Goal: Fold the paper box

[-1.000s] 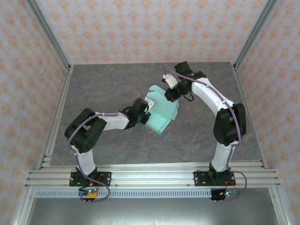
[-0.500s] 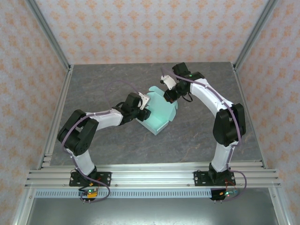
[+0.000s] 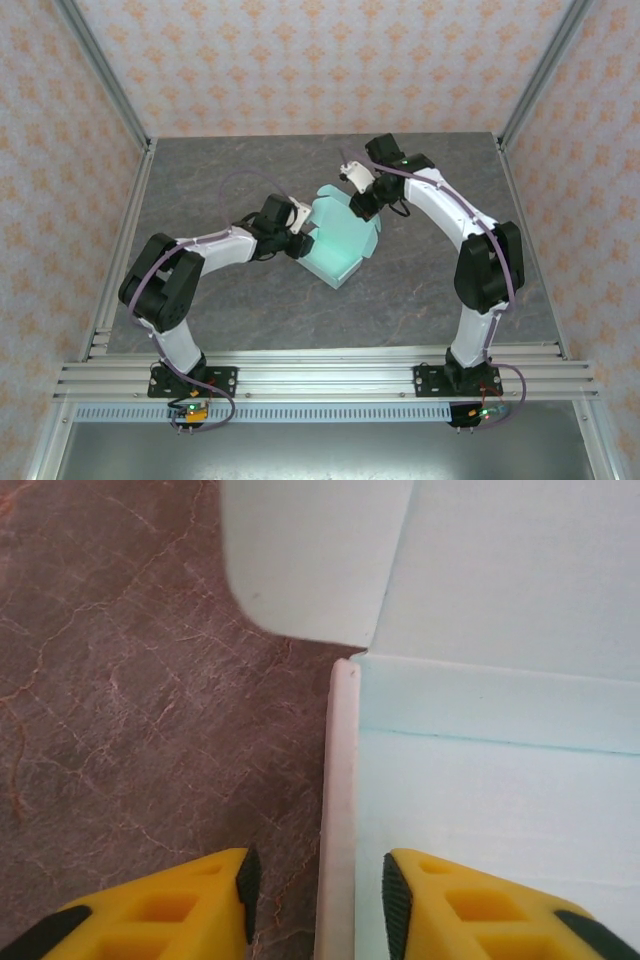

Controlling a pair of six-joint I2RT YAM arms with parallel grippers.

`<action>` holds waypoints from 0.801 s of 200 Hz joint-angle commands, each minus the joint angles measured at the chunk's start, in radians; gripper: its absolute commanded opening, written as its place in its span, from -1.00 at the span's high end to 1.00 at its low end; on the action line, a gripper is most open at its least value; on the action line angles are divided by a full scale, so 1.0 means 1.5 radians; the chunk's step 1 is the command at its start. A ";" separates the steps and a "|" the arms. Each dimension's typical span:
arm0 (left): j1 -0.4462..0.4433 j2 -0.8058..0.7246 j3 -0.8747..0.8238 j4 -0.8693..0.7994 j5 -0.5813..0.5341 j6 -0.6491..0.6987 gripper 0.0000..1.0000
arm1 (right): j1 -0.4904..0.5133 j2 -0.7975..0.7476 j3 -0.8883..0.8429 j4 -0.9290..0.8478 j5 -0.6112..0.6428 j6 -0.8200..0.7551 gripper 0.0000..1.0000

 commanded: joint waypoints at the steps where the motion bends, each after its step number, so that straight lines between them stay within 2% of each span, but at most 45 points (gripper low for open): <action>1: -0.006 0.017 0.024 -0.051 -0.002 0.024 0.25 | 0.012 -0.024 0.015 -0.023 0.019 -0.017 0.95; 23: -0.019 0.031 0.034 -0.080 -0.032 0.034 0.31 | 0.019 -0.021 0.026 -0.027 0.029 -0.014 0.95; 35: -0.029 0.041 0.038 -0.086 -0.049 0.037 0.50 | 0.024 -0.021 0.032 -0.028 0.036 -0.008 0.95; 52: -0.045 0.065 0.043 -0.096 -0.089 0.042 0.63 | 0.031 -0.026 0.029 -0.016 0.041 0.013 0.94; 84: -0.080 0.071 0.017 -0.062 -0.176 0.049 1.00 | 0.034 -0.040 0.020 0.005 0.041 0.048 0.94; 126: -0.110 0.032 -0.005 -0.024 -0.304 0.048 1.00 | 0.035 -0.051 0.000 0.028 0.044 0.075 0.93; 160: -0.114 0.038 0.008 -0.037 -0.328 0.043 1.00 | 0.036 -0.050 -0.006 0.034 0.055 0.085 0.93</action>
